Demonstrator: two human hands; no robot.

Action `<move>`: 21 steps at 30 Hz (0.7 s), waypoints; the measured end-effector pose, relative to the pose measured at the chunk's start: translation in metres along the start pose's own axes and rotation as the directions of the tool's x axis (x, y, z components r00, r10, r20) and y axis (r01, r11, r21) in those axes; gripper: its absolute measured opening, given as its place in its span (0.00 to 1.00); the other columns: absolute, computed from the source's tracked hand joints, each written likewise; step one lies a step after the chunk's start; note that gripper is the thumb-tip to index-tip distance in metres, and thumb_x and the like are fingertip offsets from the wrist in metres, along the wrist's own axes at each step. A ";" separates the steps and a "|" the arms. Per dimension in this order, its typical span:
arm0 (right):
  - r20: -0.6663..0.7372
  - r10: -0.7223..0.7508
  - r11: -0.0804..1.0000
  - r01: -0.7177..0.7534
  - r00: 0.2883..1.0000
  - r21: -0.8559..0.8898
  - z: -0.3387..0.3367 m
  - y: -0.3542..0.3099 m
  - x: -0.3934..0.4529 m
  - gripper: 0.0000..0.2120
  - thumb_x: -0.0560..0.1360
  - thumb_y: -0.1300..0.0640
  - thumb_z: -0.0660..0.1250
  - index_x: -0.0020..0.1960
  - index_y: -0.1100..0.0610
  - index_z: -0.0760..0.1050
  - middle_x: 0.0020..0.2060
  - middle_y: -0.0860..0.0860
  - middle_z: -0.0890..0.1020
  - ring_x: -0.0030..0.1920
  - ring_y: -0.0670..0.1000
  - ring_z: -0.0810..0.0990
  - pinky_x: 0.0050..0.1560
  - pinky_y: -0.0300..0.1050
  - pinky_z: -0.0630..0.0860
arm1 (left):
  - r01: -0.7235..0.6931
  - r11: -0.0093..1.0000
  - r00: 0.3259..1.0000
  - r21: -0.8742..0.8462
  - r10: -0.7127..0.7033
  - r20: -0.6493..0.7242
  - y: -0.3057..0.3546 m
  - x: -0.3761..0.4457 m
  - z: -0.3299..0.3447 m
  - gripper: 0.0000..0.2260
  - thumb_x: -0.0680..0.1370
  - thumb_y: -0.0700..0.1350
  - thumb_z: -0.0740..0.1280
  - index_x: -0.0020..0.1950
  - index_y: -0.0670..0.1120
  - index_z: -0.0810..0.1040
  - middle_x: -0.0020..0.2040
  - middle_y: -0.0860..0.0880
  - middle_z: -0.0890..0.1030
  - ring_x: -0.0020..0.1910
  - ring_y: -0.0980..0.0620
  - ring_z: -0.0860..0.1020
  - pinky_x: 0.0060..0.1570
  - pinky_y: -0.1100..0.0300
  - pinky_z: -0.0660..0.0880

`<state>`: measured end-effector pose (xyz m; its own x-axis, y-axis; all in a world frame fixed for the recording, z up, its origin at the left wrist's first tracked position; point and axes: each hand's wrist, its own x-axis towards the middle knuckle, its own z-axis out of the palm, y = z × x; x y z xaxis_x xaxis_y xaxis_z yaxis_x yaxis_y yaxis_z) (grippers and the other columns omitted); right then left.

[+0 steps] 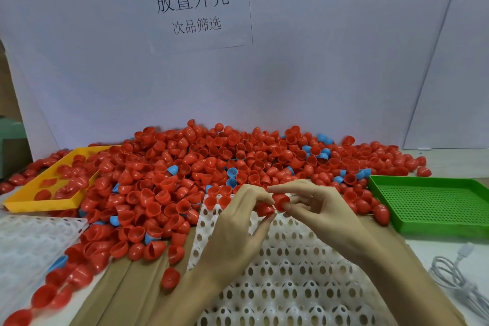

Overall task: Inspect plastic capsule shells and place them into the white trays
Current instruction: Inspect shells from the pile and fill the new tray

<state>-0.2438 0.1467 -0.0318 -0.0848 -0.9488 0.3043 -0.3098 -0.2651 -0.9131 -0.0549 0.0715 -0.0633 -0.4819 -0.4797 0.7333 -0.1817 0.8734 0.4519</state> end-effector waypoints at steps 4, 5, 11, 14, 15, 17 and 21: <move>0.022 -0.069 0.998 0.069 0.997 0.011 -0.001 -0.002 0.000 0.16 0.80 0.65 0.71 0.61 0.48 0.86 0.59 0.48 0.84 0.60 0.53 0.85 0.63 0.47 0.81 | -0.074 0.997 0.996 0.030 0.075 -0.050 0.001 0.000 -0.001 0.14 0.76 0.30 0.74 0.54 0.46 0.78 0.51 0.56 0.78 0.52 0.58 0.79 0.56 0.68 0.74; 0.025 -0.075 0.997 0.075 0.997 0.019 -0.002 -0.001 0.000 0.16 0.80 0.65 0.71 0.61 0.48 0.86 0.59 0.49 0.84 0.60 0.53 0.84 0.63 0.47 0.81 | -0.083 0.996 0.995 0.027 0.085 -0.055 0.001 0.000 -0.001 0.14 0.76 0.30 0.74 0.54 0.46 0.78 0.51 0.56 0.78 0.51 0.58 0.79 0.56 0.68 0.74; 0.035 -0.067 0.997 0.066 0.997 0.040 -0.003 0.000 0.000 0.14 0.81 0.62 0.71 0.63 0.49 0.85 0.60 0.49 0.85 0.60 0.54 0.85 0.64 0.49 0.81 | -0.078 0.997 0.995 -0.013 0.077 -0.064 0.002 -0.002 -0.001 0.12 0.78 0.34 0.75 0.57 0.47 0.79 0.50 0.57 0.79 0.50 0.58 0.80 0.55 0.69 0.75; 0.030 -0.057 0.998 0.056 0.998 0.021 -0.003 0.001 0.000 0.15 0.81 0.63 0.71 0.63 0.48 0.85 0.59 0.48 0.85 0.58 0.54 0.85 0.63 0.50 0.81 | -0.072 0.997 0.995 -0.016 0.071 -0.063 0.002 -0.002 -0.001 0.12 0.78 0.34 0.75 0.57 0.47 0.79 0.49 0.57 0.79 0.49 0.58 0.80 0.54 0.69 0.75; 0.030 -0.055 0.998 0.054 0.998 0.016 -0.003 0.002 0.000 0.15 0.81 0.63 0.71 0.63 0.48 0.85 0.59 0.48 0.85 0.58 0.53 0.85 0.63 0.51 0.82 | -0.072 0.997 0.995 -0.019 0.070 -0.065 0.003 -0.002 -0.001 0.12 0.78 0.35 0.75 0.57 0.47 0.79 0.49 0.57 0.79 0.49 0.58 0.80 0.54 0.69 0.75; 0.036 -0.053 0.998 0.052 0.998 0.033 -0.003 0.002 0.000 0.16 0.82 0.62 0.71 0.65 0.46 0.83 0.61 0.48 0.85 0.57 0.54 0.86 0.62 0.49 0.82 | -0.053 0.998 0.996 -0.042 0.050 -0.070 0.004 -0.002 -0.002 0.11 0.78 0.37 0.75 0.56 0.48 0.79 0.48 0.58 0.80 0.48 0.57 0.81 0.53 0.69 0.75; 0.016 0.011 0.995 -0.012 1.000 0.096 -0.002 0.009 0.003 0.22 0.82 0.63 0.70 0.72 0.43 0.78 0.57 0.51 0.85 0.55 0.55 0.87 0.57 0.47 0.84 | 0.235 0.947 0.961 -0.217 -0.260 -0.095 0.002 0.001 -0.007 0.08 0.80 0.42 0.75 0.52 0.53 0.79 0.44 0.55 0.83 0.44 0.53 0.84 0.45 0.66 0.79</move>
<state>-0.2483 0.1420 -0.0386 -0.0725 -0.9542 0.2902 -0.2168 -0.2689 -0.9384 -0.0499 0.0724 -0.0580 -0.3341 -0.6963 0.6353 -0.0993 0.6962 0.7109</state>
